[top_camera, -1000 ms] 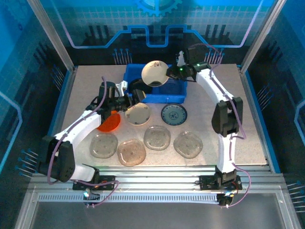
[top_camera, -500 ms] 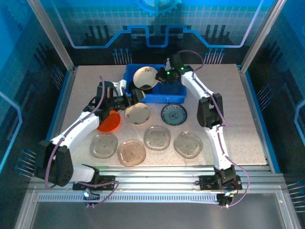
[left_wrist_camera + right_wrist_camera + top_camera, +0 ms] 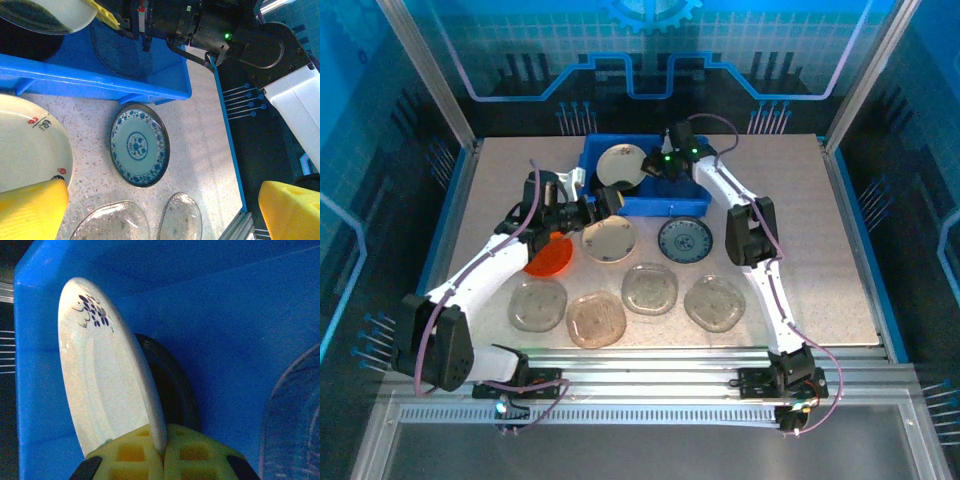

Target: Place the plates into the plastic bin on the countertop

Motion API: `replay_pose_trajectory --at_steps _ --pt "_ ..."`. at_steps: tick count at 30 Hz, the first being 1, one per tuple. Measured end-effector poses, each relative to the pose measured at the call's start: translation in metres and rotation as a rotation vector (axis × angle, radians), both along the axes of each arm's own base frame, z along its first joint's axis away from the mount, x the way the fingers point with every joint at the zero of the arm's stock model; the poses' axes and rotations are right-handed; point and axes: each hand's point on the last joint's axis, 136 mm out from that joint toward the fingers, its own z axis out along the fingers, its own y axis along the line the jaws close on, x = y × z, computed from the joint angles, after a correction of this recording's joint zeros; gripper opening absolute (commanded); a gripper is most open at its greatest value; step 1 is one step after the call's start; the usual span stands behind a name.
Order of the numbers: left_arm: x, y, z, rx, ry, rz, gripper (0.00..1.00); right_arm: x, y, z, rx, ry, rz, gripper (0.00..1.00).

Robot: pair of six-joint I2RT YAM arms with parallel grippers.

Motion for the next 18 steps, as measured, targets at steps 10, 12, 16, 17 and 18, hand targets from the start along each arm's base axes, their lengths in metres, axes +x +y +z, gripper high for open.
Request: replay_pose_trajectory --at_steps 10,12,16,17,18 --pt "-0.006 0.004 -0.027 0.039 0.046 0.007 0.98 -0.01 0.019 -0.018 -0.031 0.03 0.01 0.03" --pt "-0.005 0.005 -0.03 0.044 0.054 0.007 0.98 -0.012 0.02 -0.02 -0.038 0.037 0.01 0.1" --pt "-0.004 0.005 -0.031 0.051 0.05 0.008 0.97 -0.015 0.019 -0.023 -0.052 0.046 0.006 0.24" --pt "-0.004 0.005 -0.032 0.052 0.049 0.007 0.96 -0.015 0.019 -0.023 -0.053 0.049 0.006 0.27" --pt "-0.004 0.005 -0.033 0.052 0.048 0.007 0.96 -0.015 0.018 -0.024 -0.056 0.051 0.005 0.31"
